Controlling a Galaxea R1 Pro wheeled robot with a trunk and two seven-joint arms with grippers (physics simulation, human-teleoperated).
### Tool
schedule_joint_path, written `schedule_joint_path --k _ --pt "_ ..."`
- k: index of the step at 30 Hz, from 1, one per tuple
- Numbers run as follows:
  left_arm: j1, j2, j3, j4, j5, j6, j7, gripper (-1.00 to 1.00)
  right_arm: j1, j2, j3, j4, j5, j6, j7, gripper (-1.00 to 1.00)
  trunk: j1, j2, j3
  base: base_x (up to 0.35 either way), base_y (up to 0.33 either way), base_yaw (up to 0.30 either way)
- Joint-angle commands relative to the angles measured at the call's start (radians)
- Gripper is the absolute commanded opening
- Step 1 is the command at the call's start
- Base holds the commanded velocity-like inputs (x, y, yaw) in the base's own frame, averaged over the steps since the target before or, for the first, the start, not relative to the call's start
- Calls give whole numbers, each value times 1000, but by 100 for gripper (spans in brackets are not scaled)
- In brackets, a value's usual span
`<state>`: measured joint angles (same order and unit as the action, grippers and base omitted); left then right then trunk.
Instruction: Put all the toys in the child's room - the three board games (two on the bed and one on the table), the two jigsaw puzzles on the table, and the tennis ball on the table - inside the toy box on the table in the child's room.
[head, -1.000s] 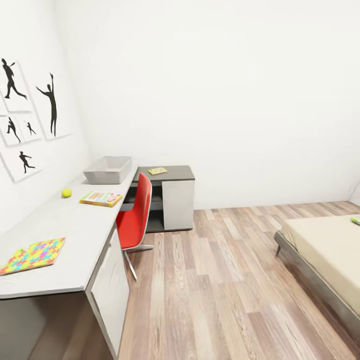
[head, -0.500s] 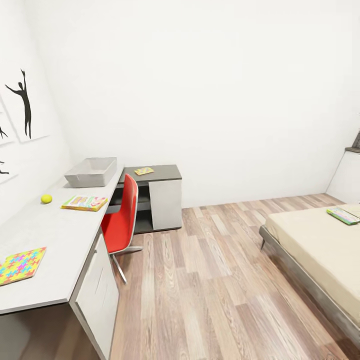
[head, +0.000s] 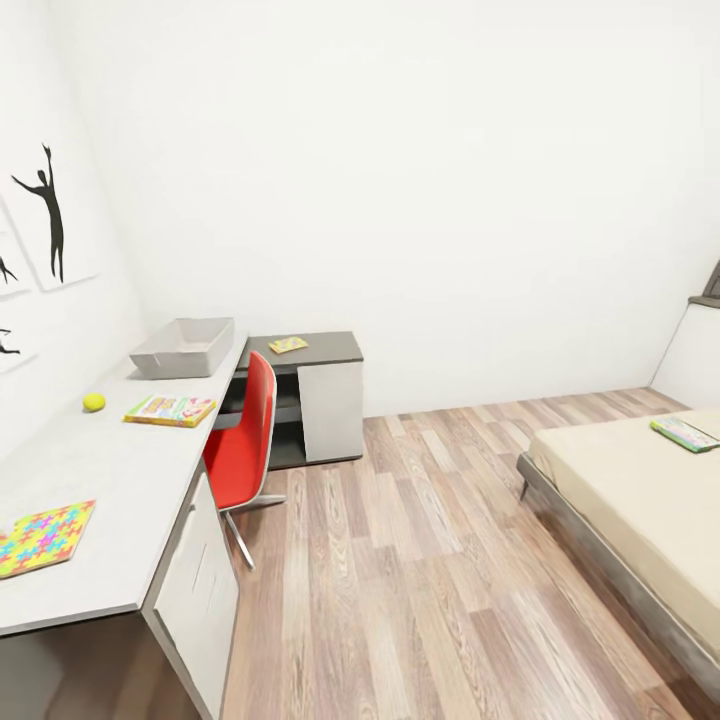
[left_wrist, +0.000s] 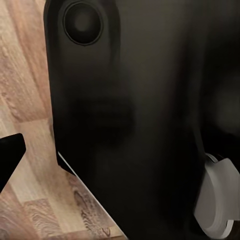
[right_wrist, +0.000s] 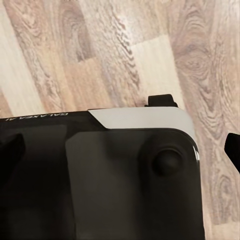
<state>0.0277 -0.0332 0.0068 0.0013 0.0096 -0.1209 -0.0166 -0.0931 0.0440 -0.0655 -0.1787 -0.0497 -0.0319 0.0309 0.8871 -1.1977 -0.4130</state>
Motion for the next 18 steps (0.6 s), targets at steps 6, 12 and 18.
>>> schedule_joint_path --k 6,12,18 --pt "0 0 3 0 2 -3 -1 100 0 0 -7 1 -5 -3 -1 100 -23 42 18 0 0 0" --pt "0 0 4 0 2 -3 1 100 0 0 -9 1 -4 4 -4 100 -46 84 37 0 0 0" --pt "-1 2 4 -2 1 -2 3 100 -5 0 -10 -3 -5 10 -3 100 -69 126 56 0 0 0"
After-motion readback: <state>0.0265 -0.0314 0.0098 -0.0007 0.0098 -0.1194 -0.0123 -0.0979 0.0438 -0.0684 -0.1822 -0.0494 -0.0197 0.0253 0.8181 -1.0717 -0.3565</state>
